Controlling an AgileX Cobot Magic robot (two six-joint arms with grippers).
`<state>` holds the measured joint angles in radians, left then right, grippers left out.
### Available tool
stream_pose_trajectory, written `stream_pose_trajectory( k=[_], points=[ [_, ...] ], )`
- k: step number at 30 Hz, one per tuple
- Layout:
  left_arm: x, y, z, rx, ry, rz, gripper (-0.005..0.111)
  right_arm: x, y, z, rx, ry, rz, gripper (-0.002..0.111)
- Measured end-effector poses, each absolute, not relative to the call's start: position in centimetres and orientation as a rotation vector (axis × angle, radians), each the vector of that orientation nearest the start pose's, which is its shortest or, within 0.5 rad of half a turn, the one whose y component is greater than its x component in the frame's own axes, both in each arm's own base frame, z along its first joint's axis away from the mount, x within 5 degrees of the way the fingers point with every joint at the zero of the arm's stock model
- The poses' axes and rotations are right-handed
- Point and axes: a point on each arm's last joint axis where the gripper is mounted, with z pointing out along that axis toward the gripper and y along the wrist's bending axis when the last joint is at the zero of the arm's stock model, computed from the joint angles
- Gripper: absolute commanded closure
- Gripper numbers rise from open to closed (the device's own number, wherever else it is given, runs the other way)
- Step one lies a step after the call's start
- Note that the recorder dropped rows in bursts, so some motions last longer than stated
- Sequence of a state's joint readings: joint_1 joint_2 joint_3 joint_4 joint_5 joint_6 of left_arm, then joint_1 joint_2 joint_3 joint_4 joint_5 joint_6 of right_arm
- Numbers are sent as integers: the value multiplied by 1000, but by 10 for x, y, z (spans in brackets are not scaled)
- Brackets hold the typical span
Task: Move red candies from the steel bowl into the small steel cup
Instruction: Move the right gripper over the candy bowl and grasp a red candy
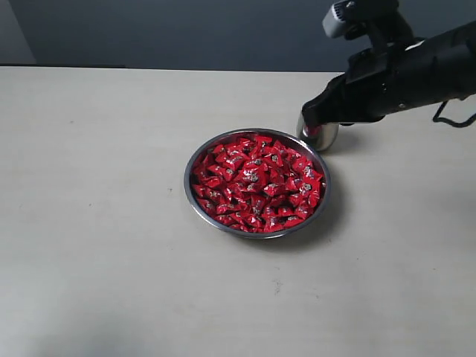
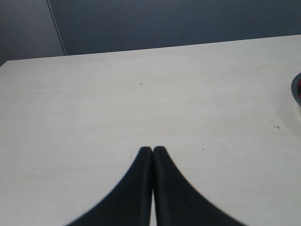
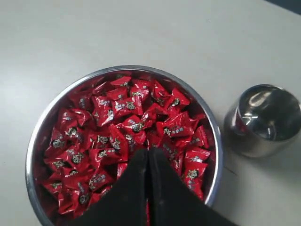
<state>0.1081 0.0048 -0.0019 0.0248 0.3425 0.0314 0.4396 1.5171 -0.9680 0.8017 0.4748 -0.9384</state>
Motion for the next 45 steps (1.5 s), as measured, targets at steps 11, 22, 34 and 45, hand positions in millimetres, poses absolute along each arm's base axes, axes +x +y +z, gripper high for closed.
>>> stream_pose_trajectory(
  k=[11,22,34,45],
  points=[
    [53,7,183,-55,1830,122,106,296,183,209,-836,2304,500,109],
    [53,7,183,-55,1830,122,106,337,210,203,-839,2519,551,91],
    [53,7,183,-55,1830,122,106,358,230,195,-874,2623,450,69],
    [53,7,183,-55,1830,122,106,361,238,157,-953,2745,319,69]
  ],
)
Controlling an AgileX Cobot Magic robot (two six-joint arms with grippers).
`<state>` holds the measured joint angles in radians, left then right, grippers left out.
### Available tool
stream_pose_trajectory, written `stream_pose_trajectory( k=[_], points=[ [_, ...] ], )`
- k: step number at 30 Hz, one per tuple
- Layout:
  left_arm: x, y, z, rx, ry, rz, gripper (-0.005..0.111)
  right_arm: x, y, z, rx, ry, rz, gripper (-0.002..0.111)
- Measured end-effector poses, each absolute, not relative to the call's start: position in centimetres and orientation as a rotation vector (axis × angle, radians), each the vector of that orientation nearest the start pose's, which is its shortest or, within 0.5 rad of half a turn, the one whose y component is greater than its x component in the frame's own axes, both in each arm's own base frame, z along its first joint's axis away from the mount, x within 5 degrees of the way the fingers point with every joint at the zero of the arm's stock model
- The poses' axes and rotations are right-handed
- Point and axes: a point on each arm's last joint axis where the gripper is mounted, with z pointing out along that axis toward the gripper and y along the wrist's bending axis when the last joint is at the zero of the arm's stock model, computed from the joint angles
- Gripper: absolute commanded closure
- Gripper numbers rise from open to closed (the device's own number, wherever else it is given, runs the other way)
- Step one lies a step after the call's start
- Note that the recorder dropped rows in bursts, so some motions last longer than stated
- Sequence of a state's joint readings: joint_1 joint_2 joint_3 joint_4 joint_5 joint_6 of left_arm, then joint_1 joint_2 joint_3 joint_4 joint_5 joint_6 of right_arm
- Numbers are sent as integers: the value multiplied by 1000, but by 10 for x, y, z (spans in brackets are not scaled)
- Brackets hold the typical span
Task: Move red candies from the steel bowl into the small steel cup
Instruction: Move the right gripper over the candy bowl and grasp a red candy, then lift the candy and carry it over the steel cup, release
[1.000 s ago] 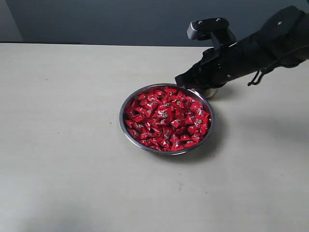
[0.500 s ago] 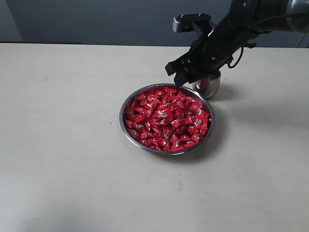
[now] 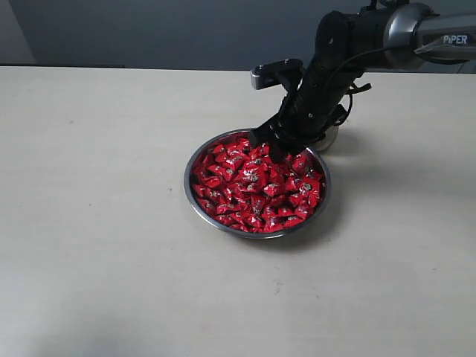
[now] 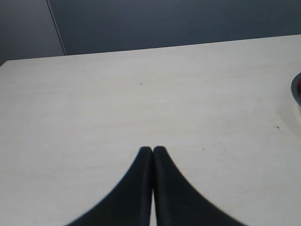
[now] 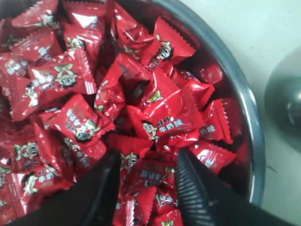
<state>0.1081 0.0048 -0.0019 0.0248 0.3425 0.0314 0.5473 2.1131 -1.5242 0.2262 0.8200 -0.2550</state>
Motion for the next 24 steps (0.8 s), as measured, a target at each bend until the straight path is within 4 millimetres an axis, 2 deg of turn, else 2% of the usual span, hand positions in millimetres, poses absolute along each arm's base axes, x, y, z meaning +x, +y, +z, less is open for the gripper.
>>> stream_pose_trajectory(
  k=[4,10,12,13,15,20,22,24],
  points=[
    [53,7,183,-55,1830,122,106,362,237,157,-947,2748,306,69],
    [53,7,183,-55,1830,122,106,363,238,141,-941,2786,296,69],
    [53,7,183,-55,1830,122,106,364,238,138,-941,2789,295,79],
    [53,7,183,-55,1830,122,106,364,238,139,-940,2785,296,93],
    [53,7,183,-55,1830,122,106,364,238,139,-940,2785,296,108],
    [53,7,183,-55,1830,122,106,364,237,139,-949,2784,284,108],
    [53,7,183,-55,1830,122,106,364,237,146,-950,2772,280,108],
    [53,7,183,-55,1830,122,106,366,237,165,-966,2733,265,108]
  ],
)
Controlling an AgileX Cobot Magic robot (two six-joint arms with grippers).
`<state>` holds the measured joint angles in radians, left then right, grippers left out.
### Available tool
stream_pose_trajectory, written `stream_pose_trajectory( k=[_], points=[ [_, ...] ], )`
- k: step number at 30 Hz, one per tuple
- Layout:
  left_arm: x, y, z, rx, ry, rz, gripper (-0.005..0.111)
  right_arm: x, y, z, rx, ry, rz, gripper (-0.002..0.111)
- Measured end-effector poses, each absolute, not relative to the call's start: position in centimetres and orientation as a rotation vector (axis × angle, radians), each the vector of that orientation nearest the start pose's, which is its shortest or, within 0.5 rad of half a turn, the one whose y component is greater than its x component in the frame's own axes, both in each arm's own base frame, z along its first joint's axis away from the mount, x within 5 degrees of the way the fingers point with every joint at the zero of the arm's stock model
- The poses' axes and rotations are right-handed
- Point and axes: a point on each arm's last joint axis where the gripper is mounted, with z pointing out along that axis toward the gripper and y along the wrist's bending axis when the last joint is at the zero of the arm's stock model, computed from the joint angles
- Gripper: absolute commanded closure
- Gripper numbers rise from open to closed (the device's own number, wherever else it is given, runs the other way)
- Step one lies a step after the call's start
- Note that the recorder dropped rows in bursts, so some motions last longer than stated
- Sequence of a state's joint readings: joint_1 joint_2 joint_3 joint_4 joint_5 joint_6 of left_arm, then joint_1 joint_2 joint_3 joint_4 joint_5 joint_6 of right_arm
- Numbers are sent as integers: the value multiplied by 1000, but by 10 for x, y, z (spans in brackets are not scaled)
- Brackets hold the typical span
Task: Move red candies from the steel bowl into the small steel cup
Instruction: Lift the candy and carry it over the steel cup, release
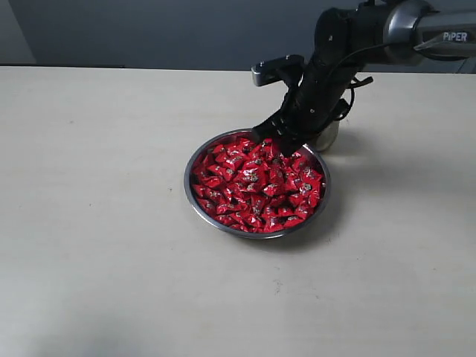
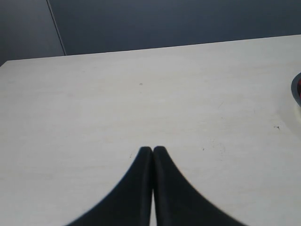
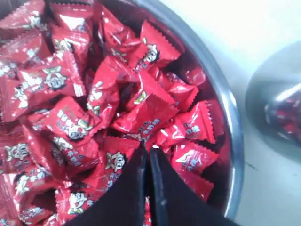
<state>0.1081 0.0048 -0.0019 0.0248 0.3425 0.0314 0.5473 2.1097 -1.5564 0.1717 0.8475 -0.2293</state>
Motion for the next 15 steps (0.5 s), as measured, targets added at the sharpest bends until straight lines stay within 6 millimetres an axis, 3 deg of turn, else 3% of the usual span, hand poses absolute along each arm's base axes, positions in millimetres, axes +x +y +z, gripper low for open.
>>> stream_pose_trajectory(
  k=[5,8,15],
  points=[
    [53,7,183,-55,1830,122,106,375,237,206,-986,2634,183,108],
    [53,7,183,-55,1830,122,106,393,225,240,-883,2541,33,108],
    [53,7,183,-55,1830,122,106,419,184,249,-717,2553,-6,108]
  ],
)
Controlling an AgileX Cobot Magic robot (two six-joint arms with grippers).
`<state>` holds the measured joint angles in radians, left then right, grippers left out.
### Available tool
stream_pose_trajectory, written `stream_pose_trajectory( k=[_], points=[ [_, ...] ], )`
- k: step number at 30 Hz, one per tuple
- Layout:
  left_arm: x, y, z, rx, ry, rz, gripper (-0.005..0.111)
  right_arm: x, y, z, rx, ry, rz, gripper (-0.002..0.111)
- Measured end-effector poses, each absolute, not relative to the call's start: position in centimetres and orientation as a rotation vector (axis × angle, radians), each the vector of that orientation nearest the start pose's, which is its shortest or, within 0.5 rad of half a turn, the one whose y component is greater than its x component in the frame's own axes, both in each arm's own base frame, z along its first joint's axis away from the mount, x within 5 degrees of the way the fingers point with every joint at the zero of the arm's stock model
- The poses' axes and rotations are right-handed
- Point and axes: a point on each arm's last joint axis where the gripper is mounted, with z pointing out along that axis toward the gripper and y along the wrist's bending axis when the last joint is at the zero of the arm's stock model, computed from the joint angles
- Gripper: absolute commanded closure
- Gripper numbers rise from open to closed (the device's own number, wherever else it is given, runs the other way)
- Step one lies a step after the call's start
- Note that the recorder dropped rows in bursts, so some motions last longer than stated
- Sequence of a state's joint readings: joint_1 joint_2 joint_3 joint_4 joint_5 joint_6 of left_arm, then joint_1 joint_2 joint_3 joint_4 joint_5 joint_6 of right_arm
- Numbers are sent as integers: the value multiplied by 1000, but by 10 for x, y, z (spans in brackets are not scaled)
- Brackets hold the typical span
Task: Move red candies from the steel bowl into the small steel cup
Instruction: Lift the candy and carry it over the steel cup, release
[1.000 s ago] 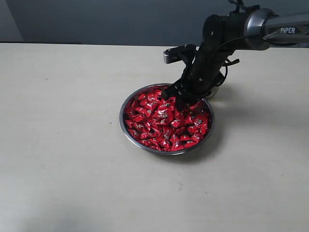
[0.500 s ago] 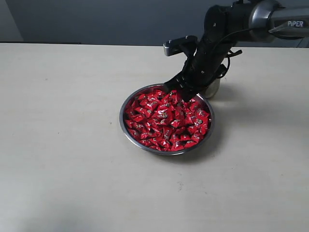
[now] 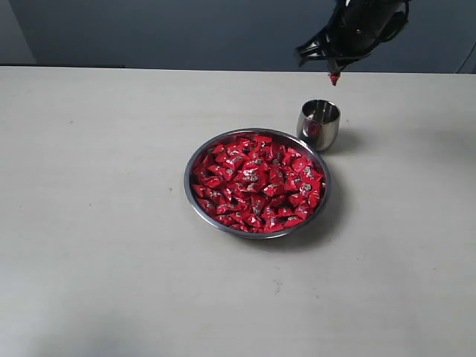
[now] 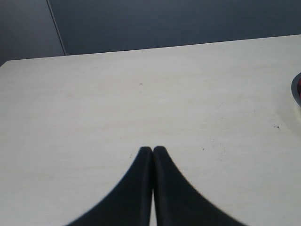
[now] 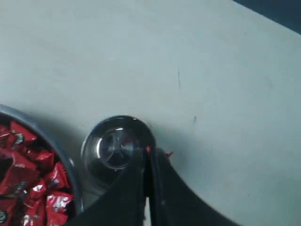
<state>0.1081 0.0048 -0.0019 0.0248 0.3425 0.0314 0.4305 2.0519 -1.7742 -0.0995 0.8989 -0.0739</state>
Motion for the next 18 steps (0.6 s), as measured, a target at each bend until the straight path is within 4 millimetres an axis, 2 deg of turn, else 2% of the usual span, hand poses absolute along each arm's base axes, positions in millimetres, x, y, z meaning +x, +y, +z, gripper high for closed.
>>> stream_pose_trajectory(
  k=[4,9,15,18],
  points=[
    [53,7,183,-55,1830,122,106,428,170,238,-642,2601,45,108],
    [53,7,183,-55,1830,122,106,430,179,221,-651,2630,134,108],
    [53,7,183,-55,1830,122,106,431,187,208,-669,2643,154,108],
    [53,7,183,-55,1830,122,106,433,188,198,-676,2662,150,98]
  ],
)
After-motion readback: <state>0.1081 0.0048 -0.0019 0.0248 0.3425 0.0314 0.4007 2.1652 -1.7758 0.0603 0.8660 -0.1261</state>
